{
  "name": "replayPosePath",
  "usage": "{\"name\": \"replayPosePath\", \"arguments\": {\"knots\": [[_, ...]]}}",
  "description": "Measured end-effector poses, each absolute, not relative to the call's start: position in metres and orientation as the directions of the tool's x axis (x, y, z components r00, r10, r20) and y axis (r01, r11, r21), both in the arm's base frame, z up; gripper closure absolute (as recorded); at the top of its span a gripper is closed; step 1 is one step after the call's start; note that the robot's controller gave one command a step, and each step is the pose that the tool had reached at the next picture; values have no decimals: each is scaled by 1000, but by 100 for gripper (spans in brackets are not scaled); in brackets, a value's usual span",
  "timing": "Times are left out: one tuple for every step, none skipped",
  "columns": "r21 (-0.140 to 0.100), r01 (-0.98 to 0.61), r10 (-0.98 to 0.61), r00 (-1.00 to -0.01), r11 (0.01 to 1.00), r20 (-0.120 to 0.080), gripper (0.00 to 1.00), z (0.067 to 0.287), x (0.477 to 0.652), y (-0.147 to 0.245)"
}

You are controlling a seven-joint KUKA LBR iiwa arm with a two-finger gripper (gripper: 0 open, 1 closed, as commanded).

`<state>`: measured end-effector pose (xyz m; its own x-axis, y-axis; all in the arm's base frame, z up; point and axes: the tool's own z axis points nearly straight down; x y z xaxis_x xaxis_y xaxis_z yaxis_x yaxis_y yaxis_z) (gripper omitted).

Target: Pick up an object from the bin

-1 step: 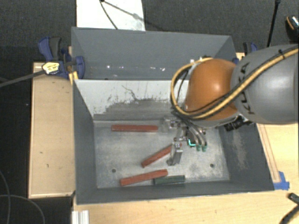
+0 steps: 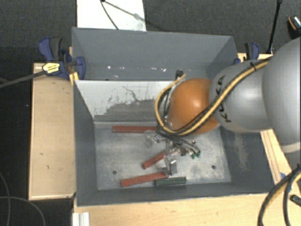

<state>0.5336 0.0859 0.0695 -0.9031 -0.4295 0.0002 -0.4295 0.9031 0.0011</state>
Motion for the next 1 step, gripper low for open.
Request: {"name": "replayPosePath", "arguments": {"knots": [[0, -424, -424, -906, 906, -2, 100, 71, 535, 86]]}}
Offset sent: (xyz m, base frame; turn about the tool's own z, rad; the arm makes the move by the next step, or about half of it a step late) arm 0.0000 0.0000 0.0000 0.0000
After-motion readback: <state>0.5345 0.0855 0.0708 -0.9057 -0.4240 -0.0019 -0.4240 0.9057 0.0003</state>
